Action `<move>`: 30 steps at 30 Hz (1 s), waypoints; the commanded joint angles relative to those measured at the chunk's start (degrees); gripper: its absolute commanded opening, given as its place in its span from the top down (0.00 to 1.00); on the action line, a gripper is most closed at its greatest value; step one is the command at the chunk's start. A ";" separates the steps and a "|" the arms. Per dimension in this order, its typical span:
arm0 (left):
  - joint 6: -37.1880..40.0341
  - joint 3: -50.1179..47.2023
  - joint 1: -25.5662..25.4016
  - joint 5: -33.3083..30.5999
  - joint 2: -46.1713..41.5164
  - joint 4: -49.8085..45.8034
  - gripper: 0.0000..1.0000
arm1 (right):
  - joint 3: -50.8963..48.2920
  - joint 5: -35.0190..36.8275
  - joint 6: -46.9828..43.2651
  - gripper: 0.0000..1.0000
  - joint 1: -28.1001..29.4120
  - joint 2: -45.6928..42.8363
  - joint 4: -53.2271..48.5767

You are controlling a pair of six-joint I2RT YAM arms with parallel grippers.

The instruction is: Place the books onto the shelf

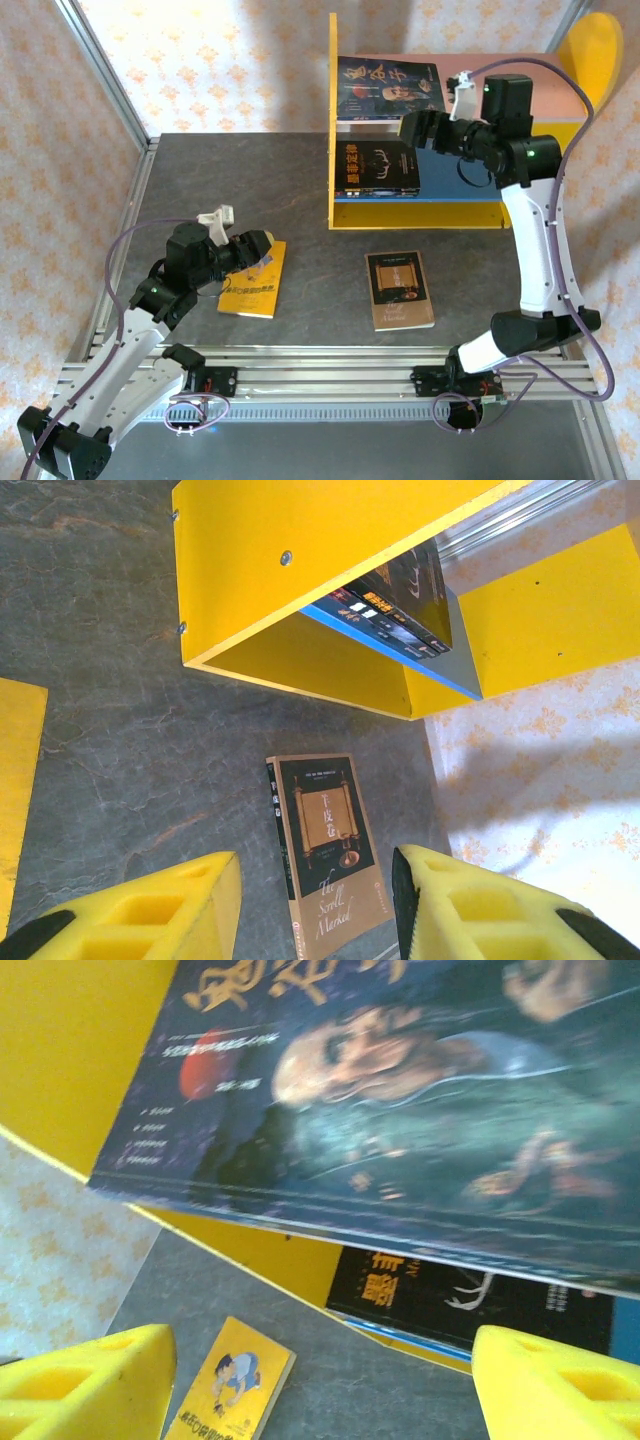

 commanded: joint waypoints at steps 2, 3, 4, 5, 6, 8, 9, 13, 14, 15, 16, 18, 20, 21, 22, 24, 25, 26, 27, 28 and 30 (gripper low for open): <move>0.91 1.60 0.32 -0.62 -0.50 -0.70 0.57 | 1.02 2.06 -0.83 0.23 2.79 -0.38 1.88; 0.87 1.63 0.30 -0.61 -0.61 -0.71 0.57 | 1.39 2.33 -0.94 0.23 3.62 0.00 1.80; 0.85 1.63 0.29 -0.62 -0.61 -0.71 0.57 | 1.83 2.56 -1.03 0.23 4.44 0.41 1.66; 0.86 1.65 0.30 -0.59 -0.61 -0.70 0.57 | 2.25 2.88 -1.09 0.23 5.17 0.91 1.52; 0.85 1.58 0.29 -0.62 -0.65 -0.73 0.57 | 2.73 3.33 -1.25 0.23 5.99 1.39 1.37; 0.84 1.54 0.27 -0.61 -0.75 -0.71 0.57 | 3.66 3.96 -1.44 0.23 7.30 2.38 1.11; 0.92 1.54 0.26 -0.62 -0.88 -0.78 0.57 | 4.18 4.41 -1.61 0.23 8.09 2.86 0.96; 1.17 1.45 0.28 -0.78 -1.04 -1.14 0.57 | 6.27 6.07 -2.15 0.23 10.54 4.94 0.22; 1.19 1.45 0.27 -0.78 -1.06 -1.23 0.57 | 6.72 6.21 -2.28 0.23 10.92 5.25 0.10; 1.28 1.43 0.32 -0.80 -1.13 -1.39 0.57 | 7.16 6.37 -2.24 0.23 11.22 5.72 0.03; 1.36 1.37 0.34 -0.79 -1.16 -1.34 0.57 | 7.62 6.54 -2.24 0.23 11.48 6.08 -0.06; 1.44 1.36 0.30 -0.88 -1.34 -1.48 0.57 | 8.36 6.79 -2.33 0.23 11.82 6.69 -0.23; 1.64 1.45 0.26 -0.86 -1.32 -1.69 0.57 | 8.77 6.81 -2.33 0.23 12.15 6.96 -0.23; 1.74 1.43 0.31 -0.95 -1.29 -1.74 0.57 | 8.90 6.82 -2.33 0.23 12.17 7.07 -0.23; 1.77 1.40 0.26 -0.90 -1.32 -1.80 0.57 | 9.09 6.77 -2.37 0.23 12.25 7.14 -0.20; 1.89 1.35 0.30 -0.92 -1.31 -1.77 0.57 | 9.41 6.82 -2.29 0.23 12.31 7.34 -0.14; 1.92 1.35 0.33 -0.95 -1.30 -1.77 0.57 | 9.60 6.87 -2.32 0.23 12.25 7.47 -0.30; 1.90 1.36 0.29 -1.00 -1.32 -1.78 0.57 | 9.86 6.82 -2.45 0.23 12.26 7.63 -0.44; 1.91 1.36 0.34 -0.98 -1.30 -1.78 0.57 | 10.29 6.81 -2.50 0.23 12.26 7.84 -0.57; 1.90 1.36 0.27 -0.92 -1.32 -1.80 0.57 | 10.55 6.82 -2.50 0.23 12.26 8.11 -0.73; 1.92 1.36 0.29 -0.99 -1.27 -1.77 0.57 | 11.18 6.82 -2.67 0.23 12.29 8.57 -1.07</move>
